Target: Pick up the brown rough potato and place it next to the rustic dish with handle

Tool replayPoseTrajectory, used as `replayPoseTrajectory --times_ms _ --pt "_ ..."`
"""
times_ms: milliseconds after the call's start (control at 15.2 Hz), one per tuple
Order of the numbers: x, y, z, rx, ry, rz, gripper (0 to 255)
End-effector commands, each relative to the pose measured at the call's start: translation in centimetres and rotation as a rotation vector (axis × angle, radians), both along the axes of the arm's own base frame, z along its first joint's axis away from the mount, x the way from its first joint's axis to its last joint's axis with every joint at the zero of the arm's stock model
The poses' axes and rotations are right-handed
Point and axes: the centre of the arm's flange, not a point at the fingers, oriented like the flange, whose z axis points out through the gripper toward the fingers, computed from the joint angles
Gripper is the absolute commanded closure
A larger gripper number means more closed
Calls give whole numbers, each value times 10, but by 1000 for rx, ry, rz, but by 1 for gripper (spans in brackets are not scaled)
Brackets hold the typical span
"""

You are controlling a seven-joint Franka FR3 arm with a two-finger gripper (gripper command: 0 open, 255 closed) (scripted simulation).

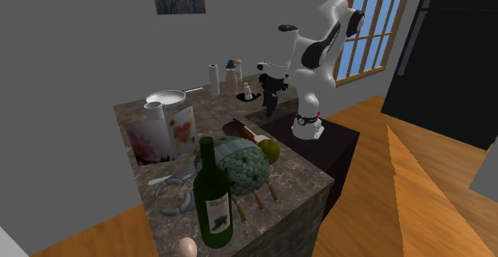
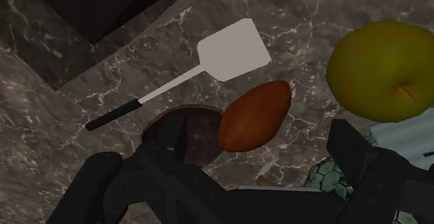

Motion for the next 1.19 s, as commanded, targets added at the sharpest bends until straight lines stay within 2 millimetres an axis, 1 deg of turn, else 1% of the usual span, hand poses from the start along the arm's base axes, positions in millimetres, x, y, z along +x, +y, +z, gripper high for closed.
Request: replayPoseTrajectory --times_ms 0,198,462,924,1122 --pt "14 -4 -23 -13 -34 -105 0" --pt "34 -12 -53 -34 -77 -253 0" --pt "60 -28 -91 -61 -132 -443 0" --pt "66 -38 -126 -61 -132 -443 0" --pt "66 -39 -129 -61 -132 -443 0"
